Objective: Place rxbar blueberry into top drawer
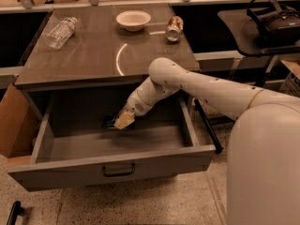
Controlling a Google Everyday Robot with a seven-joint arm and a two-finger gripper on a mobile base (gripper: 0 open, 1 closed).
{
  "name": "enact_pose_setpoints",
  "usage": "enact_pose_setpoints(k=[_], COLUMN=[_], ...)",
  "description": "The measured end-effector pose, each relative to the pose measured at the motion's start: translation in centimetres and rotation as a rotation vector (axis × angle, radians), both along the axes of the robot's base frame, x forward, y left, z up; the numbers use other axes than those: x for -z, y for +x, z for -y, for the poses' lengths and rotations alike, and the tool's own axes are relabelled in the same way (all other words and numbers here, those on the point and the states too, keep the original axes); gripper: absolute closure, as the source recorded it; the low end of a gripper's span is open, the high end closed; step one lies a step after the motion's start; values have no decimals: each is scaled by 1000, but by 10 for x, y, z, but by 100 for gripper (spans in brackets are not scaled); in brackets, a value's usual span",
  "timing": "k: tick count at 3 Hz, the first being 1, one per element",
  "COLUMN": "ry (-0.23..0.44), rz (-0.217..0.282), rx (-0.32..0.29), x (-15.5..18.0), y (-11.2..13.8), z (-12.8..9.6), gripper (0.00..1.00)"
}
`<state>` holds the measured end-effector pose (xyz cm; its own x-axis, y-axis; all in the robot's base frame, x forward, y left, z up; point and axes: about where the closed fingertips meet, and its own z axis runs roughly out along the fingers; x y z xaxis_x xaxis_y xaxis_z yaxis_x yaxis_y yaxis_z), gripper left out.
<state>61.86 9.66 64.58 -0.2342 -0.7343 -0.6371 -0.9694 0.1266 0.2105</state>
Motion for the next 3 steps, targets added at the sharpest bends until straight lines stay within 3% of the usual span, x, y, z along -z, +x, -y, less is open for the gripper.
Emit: enact_pose_setpoints(k=[1, 2, 3], ry=[3, 54, 101], rz=[11, 20, 34], rx=[9, 21, 46], x=[-7, -28, -51], y=[0, -7, -18], z=[3, 14, 32], gripper=[7, 0, 0])
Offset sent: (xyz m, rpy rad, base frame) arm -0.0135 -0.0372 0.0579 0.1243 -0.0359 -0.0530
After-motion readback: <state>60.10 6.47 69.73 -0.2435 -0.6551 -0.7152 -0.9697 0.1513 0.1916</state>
